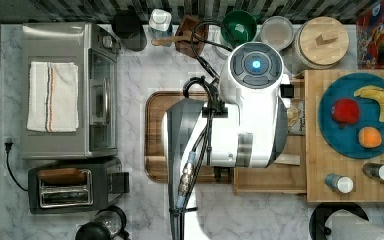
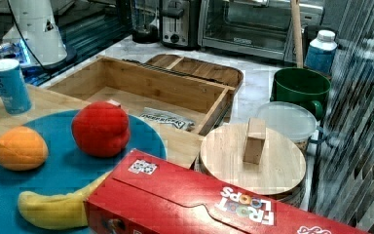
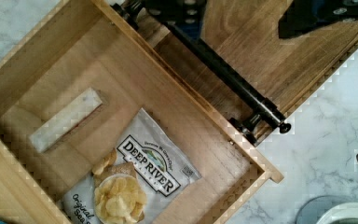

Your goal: Close the drawer.

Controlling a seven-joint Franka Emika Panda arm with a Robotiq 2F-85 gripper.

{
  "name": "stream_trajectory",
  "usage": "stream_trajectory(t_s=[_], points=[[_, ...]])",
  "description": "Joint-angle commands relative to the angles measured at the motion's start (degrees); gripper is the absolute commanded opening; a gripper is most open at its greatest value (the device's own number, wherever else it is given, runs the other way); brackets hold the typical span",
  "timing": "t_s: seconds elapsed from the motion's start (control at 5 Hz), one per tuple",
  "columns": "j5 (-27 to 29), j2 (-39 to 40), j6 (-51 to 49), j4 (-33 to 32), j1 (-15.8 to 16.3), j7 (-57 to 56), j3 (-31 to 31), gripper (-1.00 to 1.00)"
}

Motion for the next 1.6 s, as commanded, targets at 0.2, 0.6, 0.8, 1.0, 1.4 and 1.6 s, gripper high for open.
stream_trajectory(t_s=[0.2, 0.6, 0.8, 1.0, 1.4, 1.6], points=[[-0.07, 0.04, 0.05, -0.02, -0.19, -0.68, 0.17, -1.0], [-0.68, -2.1, 5.8, -5.43, 0.38, -3.94, 1.36, 1.0], [-0.27, -0.47, 6.39, -5.5, 2.23, -7.25, 2.99, 1.0], [3.05, 0.8, 8.45, -6.34, 3.32, -9.76, 4.61, 1.0], [9.58, 2.09, 7.58, -6.31, 5.85, -12.76, 7.19, 1.0], [10.14, 1.63, 12.17, -9.84, 6.86, -12.66, 8.71, -1.0]])
